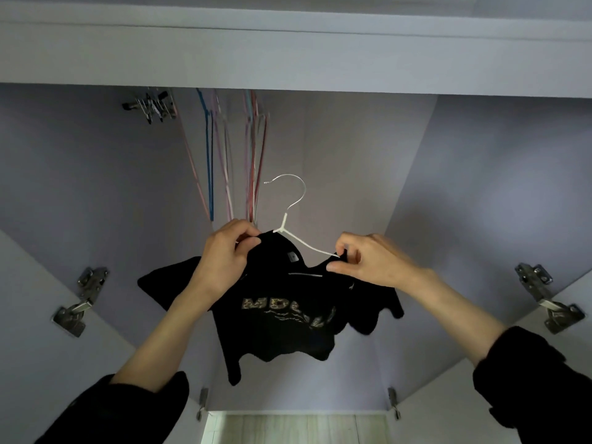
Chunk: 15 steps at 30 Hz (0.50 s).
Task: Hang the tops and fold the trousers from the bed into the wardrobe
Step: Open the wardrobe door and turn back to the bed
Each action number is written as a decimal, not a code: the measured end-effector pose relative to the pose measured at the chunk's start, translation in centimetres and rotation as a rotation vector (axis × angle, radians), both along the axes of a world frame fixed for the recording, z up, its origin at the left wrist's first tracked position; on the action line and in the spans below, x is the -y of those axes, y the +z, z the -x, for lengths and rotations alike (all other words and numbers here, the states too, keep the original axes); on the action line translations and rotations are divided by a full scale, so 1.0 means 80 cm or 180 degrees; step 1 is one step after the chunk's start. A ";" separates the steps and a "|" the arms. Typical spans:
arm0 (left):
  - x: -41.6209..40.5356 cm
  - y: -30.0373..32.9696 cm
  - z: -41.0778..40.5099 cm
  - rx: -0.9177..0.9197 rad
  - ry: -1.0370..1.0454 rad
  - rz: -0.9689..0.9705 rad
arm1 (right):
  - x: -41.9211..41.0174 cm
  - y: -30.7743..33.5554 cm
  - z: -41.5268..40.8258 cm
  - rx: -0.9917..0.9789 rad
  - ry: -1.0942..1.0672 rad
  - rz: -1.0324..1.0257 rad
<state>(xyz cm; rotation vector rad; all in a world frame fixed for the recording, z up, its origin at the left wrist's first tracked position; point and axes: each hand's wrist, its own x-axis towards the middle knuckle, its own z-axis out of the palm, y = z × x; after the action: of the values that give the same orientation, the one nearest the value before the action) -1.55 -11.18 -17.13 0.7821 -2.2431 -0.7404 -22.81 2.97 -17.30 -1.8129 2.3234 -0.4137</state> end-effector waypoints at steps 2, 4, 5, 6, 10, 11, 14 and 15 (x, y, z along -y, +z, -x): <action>-0.003 0.000 0.002 -0.0019 -0.0032 -0.0127 | 0.006 0.004 -0.008 0.0015 -0.0013 0.0491; -0.009 0.002 0.006 -0.0028 -0.0147 -0.0140 | 0.022 0.010 -0.025 0.0331 0.0175 0.0748; -0.012 0.003 0.009 -0.0044 -0.0226 -0.0123 | 0.030 0.012 -0.036 0.0581 0.0276 0.0771; -0.015 0.003 0.010 -0.0051 -0.0293 -0.0120 | 0.036 0.012 -0.046 0.0842 0.0330 0.0764; -0.017 0.004 0.002 -0.0059 -0.0279 -0.0334 | 0.035 -0.001 -0.058 0.1284 0.0216 0.0728; -0.013 0.005 -0.003 -0.0086 -0.0179 -0.0376 | 0.031 -0.004 -0.053 0.1270 0.0157 0.0707; 0.006 0.002 -0.020 -0.0040 0.0154 -0.0128 | 0.015 -0.006 -0.032 0.1233 -0.0134 0.0645; 0.011 0.001 -0.024 0.0011 0.0183 0.0005 | 0.010 -0.005 -0.027 0.1227 -0.0208 0.0613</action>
<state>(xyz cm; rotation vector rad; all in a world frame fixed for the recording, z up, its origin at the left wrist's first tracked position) 0.36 -12.08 -17.08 0.8441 -2.2144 -0.7104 -20.69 2.19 -17.71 -1.5623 2.1352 -0.9343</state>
